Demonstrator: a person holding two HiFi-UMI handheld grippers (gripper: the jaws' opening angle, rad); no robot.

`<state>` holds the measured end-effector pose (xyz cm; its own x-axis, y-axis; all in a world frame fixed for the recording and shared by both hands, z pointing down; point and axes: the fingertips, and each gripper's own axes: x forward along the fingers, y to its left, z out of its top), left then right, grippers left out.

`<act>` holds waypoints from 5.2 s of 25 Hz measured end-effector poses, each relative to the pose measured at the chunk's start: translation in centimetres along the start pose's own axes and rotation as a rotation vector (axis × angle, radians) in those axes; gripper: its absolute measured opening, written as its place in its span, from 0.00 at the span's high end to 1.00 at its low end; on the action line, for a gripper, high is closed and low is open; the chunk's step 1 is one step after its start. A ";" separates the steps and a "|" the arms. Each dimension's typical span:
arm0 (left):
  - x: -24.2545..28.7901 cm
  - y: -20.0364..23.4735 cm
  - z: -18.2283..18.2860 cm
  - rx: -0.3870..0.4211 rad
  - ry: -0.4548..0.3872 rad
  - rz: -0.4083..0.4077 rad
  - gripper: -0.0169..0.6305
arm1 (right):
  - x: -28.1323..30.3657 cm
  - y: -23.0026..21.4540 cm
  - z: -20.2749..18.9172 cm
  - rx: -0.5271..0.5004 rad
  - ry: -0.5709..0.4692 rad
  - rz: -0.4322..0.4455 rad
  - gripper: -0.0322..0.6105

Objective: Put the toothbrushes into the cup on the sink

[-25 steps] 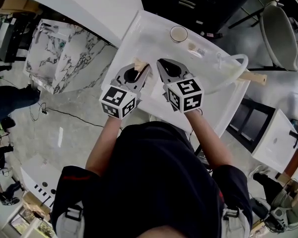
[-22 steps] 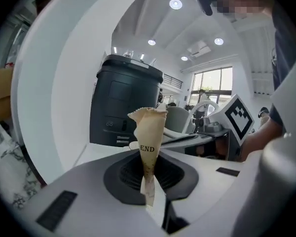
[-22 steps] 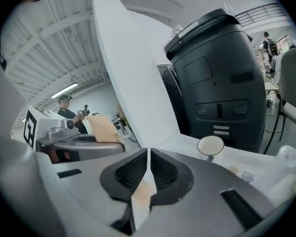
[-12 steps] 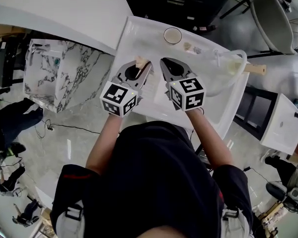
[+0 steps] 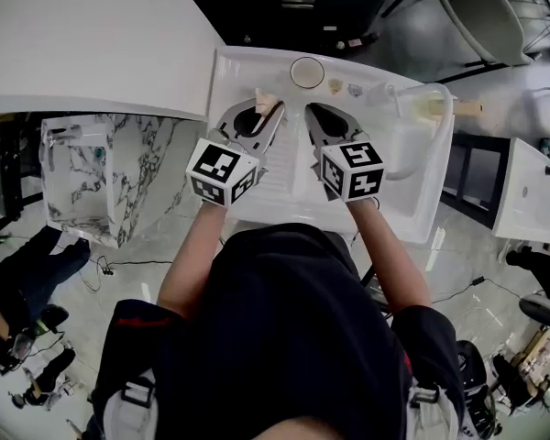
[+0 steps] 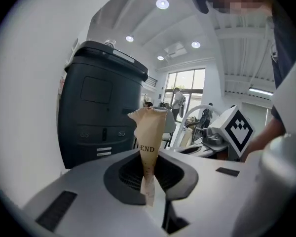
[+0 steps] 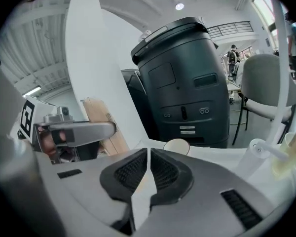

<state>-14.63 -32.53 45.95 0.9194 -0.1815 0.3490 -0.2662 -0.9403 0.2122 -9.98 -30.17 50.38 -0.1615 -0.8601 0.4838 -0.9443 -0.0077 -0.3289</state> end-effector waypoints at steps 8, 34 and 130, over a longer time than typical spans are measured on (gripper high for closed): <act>2.8 0.6 2.6 0.052 -0.021 -0.086 0.92 | 0.1 -1.7 0.1 0.059 -0.012 -0.079 0.88; 9.8 3.2 3.1 0.110 -0.022 -0.117 0.92 | 0.1 -4.0 -0.4 0.136 -0.009 -0.159 0.88; -3.7 -3.1 -3.1 -0.030 -0.075 0.328 0.94 | -1.3 5.3 0.6 -0.160 0.046 0.351 0.88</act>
<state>-18.12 -27.98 46.85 0.8015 -0.4953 0.3350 -0.5593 -0.8192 0.1270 -14.60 -29.40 47.55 -0.4922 -0.7724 0.4014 -0.8614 0.3658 -0.3524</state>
